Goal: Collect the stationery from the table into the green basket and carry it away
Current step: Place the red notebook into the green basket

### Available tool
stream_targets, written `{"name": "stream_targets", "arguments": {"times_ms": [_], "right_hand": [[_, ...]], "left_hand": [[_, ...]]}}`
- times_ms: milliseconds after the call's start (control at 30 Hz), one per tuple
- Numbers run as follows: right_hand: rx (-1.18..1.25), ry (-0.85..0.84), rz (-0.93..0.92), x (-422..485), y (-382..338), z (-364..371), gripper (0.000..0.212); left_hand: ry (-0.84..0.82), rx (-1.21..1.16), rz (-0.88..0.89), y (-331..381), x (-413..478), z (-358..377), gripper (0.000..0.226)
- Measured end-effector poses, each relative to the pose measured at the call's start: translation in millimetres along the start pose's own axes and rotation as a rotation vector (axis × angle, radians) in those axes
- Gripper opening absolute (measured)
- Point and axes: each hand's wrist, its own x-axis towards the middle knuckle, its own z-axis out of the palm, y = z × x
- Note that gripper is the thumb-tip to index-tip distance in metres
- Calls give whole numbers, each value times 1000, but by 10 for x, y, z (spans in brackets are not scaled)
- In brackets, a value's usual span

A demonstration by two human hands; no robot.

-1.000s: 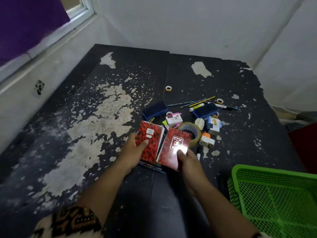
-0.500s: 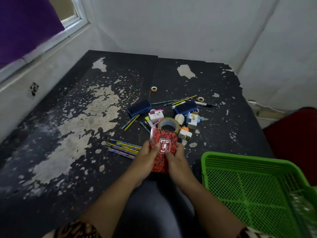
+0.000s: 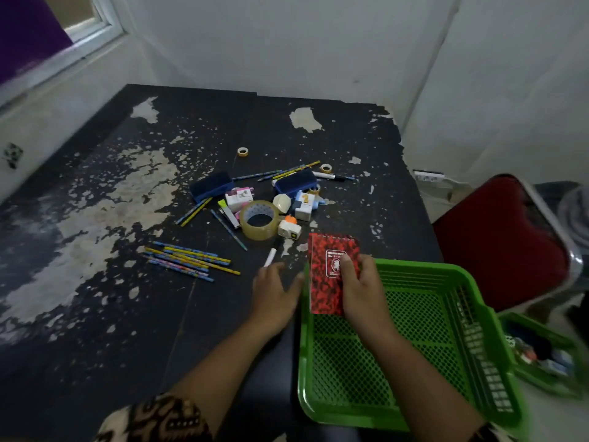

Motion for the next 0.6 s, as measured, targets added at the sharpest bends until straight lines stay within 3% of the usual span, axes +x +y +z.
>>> {"name": "stream_targets", "arguments": {"times_ms": [67, 167, 267, 400, 600], "right_hand": [[-57, 31, -10, -37, 116, -179, 23], [-61, 31, 14, -106, 298, -296, 18], [-141, 4, 78, -136, 544, -258, 15], [-173, -46, 170, -80, 826, -50, 13], [-192, -106, 227, 40, 871, 292, 11]], "left_hand": [[-51, 62, 9, -35, -108, 171, 53], [-112, -71, 85, -119, -158, 271, 33], [19, -5, 166, -147, -148, 244, 29], [161, -3, 122, -241, -189, 133, 26], [166, -23, 73, -235, -252, 237, 25]]}}
